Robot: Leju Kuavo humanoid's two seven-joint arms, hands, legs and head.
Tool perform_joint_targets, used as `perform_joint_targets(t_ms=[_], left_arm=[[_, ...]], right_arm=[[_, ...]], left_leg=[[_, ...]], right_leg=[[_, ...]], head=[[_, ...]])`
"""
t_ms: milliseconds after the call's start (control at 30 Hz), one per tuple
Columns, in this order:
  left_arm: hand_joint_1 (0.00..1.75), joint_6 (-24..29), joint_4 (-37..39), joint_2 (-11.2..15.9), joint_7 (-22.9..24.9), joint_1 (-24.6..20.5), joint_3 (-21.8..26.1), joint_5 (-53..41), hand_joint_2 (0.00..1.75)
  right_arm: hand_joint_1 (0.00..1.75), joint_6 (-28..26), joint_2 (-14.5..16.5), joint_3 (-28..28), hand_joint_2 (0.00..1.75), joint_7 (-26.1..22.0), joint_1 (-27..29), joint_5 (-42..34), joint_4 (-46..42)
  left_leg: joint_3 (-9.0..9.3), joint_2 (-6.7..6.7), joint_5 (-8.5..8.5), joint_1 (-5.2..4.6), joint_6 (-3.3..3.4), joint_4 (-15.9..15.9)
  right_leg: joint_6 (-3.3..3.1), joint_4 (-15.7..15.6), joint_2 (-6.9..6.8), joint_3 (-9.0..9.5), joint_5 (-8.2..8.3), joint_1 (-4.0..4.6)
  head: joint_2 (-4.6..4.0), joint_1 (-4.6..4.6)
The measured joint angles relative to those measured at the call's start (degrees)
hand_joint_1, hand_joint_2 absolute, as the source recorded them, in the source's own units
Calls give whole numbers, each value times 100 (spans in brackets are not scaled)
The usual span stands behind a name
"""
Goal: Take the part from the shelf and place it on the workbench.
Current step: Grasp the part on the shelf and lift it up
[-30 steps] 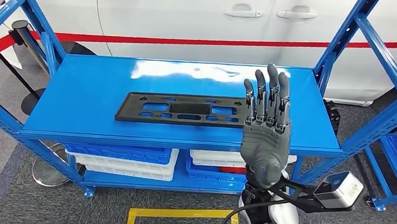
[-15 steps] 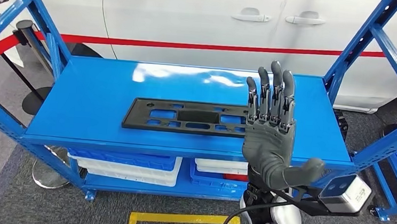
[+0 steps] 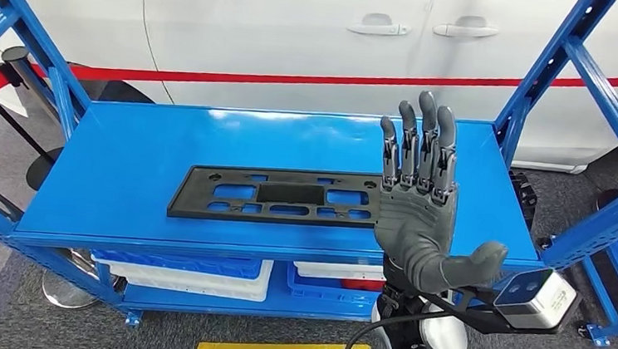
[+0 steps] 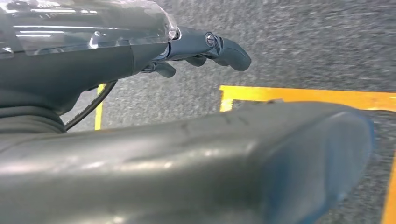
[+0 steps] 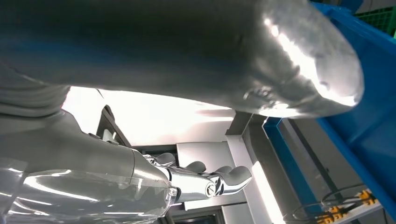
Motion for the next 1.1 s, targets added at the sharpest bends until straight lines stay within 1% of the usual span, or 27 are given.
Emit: perform_joint_targets(t_ms=[33, 100, 167, 200, 233, 300, 333, 367, 400, 433, 467, 500, 533, 633, 667, 700, 733, 800, 833, 867, 900, 933, 967, 1000, 1033, 1067, 1100], left_arm=[[0, -9, 0, 6, -8, -5, 0, 1, 0], [0, -16, 0, 11, -18, -4, 1, 2, 0], [0, -17, 0, 14, -20, 3, 2, 4, 0], [0, -17, 0, 14, -22, 1, 2, 4, 0], [0, -17, 0, 13, -24, -4, 2, 4, 0], [0, -16, 0, 13, -27, -11, 2, 3, 0], [0, -16, 0, 13, -27, -10, 2, 3, 0], [0, -15, 0, 13, -27, -7, 2, 4, 0], [0, -15, 0, 12, -28, -6, 2, 4, 0], [0, -15, 0, 10, -28, -5, 2, 4, 0], [0, -15, 0, 9, -30, -5, 2, 4, 0], [0, -15, 0, 8, -32, -6, 2, 5, 0], [0, -15, 0, 8, -35, -7, 2, 6, 0], [0, -13, 0, 10, -44, -5, 2, 10, 0], [0, -13, 0, 11, -44, -4, 2, 10, 0], [0, -13, 0, 11, -45, -5, 2, 10, 0], [0, -13, 0, 11, -45, -5, 2, 9, 0], [0, -15, 0, 9, -45, 6, 2, 8, 0], [0, -17, 0, 9, -45, 15, 2, 7, 0], [0, -20, 0, 8, -46, 25, 2, 5, 0], [0, -26, 0, 8, -51, 31, 2, 4, 0], [0, -33, 0, 8, -59, 34, 2, 2, 0], [0, -39, 0, 10, -69, 33, 2, 2, 0], [0, -45, 0, 14, -81, 31, 2, 2, 0], [0, -48, 0, 17, -93, 29, 2, 4, 0], [0, -50, 0, 19, -103, 30, 2, 7, 0], [0, -51, 0, 17, -111, 35, 3, 9, 0]], right_arm=[[0, 1, 1, 1, 0, 2, -1, 1, 0], [0, 12, 2, 2, 0, 5, -5, 2, 0], [0, 35, 2, 2, 87, 4, -14, 2, -2], [0, 49, 2, 2, 131, 4, -22, 2, -3], [0, 61, 1, 1, 175, 4, -25, 3, -2], [0, 75, 0, 1, 175, 9, -26, 6, 9], [0, 76, -1, 1, 175, 12, -23, 9, 16], [0, 77, -2, 2, 175, 16, -23, 11, 24], [0, 77, -3, 2, 175, 22, -25, 14, 29], [0, 77, -3, 2, 175, 26, -29, 15, 32], [0, 77, -3, 2, 175, 32, -37, 19, 37], [0, 75, -3, 2, 175, 40, -46, 23, 43], [0, 71, -3, 2, 175, 50, -54, 29, 54], [0, 50, -3, 3, 175, 94, -70, 69, 105], [0, 34, -2, 8, 175, 115, -82, 101, 123], [0, 11, -2, 16, 175, 142, -98, 146, 140], [0, -15, -1, 28, 175, 175, -113, 203, 159], [0, -78, -2, 64, 175, 255, -130, 350, 206], [0, -117, -3, 88, 175, 295, -132, 441, 237], [0, -180, -6, 117, 175, 326, -135, 566, 272], [0, -266, -13, 154, 175, 343, -142, 730, 312], [0, -370, -22, 197, 175, 349, -154, 931, 354], [0, -486, -34, 242, 175, 343, -169, 1153, 395], [0, -606, -48, 287, 175, 329, -187, 1377, 442], [0, -721, -62, 333, 175, 315, -201, 1590, 494], [0, -836, -78, 379, 175, 303, -211, 1799, 551], [0, -955, -95, 430, 175, 294, -222, 2017, 614]], left_leg=[[51, -1, 29, -18, 30, -154], [62, -4, 1, -27, 71, -213], [98, 2, 15, 7, 123, -270], [122, 5, 22, 26, 151, -304], [139, 8, 23, 35, 174, -323], [146, 9, 10, 35, 196, -325], [151, 8, 2, 35, 197, -323], [160, 7, -9, 36, 193, -319], [176, 3, -24, 38, 184, -313], [196, -3, -44, 41, 169, -301], [210, -9, -70, 34, 144, -279], [214, -14, -95, 24, 114, -252], [213, -16, -115, 14, 83, -234], [215, -10, -138, 18, -13, -234], [204, -7, -183, 26, -45, -188], [142, -3, -290, 31, -71, -35], [21, -1, -454, 34, -93, 241], [-341, 2, -827, 36, -119, 1031], [-492, 2, -919, 35, -119, 1336], [-555, 2, -900, 34, -108, 1450], [-506, 2, -769, 31, -85, 1328], [-351, 2, -555, 25, -49, 990], [-152, 2, -355, 10, 0, 561], [30, 1, -214, -8, 44, 182], [148, 0, -142, -28, 79, -74], [196, -1, -140, -48, 100, -185], [207, -2, -143, -61, 109, -211]], right_leg=[[24, 4, 2, -10, -12, 3], [78, -7, 4, -28, -12, 7], [136, 68, -4, -43, -87, 7], [163, 254, -8, -125, -200, 8], [188, 562, -13, -276, -359, 0], [222, 1342, -16, -712, -669, -14], [235, 1597, -17, -875, -712, -25], [245, 1649, -19, -943, -637, -37], [249, 1455, -24, -881, -448, -51], [250, 1085, -30, -722, -201, -66], [246, 679, -37, -536, -9, -73], [231, 351, -37, -388, 118, -71], [210, 163, -33, -307, 161, -66], [106, 86, -10, -289, 148, -40], [68, 75, -10, -280, 152, -42], [32, 65, -18, -272, 155, -50], [4, 56, -26, -265, 156, -55], [-32, 57, -38, -262, 145, -36], [-40, 58, -39, -259, 140, -21], [-48, 60, -37, -252, 134, -7], [-54, 61, -32, -240, 129, 7], [-58, 61, -26, -221, 120, 21], [-57, 60, -21, -203, 111, 27], [-47, 64, -17, -194, 101, 40], [-29, 67, -16, -194, 96, 44], [-6, 66, -16, -200, 94, 41], [21, 60, -14, -203, 98, 40]], head=[[0, 3], [0, 5], [0, 13], [0, 21], [-1, 28], [-1, 36], [-1, 37], [0, 36], [0, 36], [0, 37], [0, 37], [0, 36], [1, 33], [1, 28], [1, 28], [1, 26], [1, 24], [1, 21], [1, 21], [1, 21], [1, 20], [1, 20], [1, 21], [0, 24], [0, 25], [0, 27], [-1, 27]])
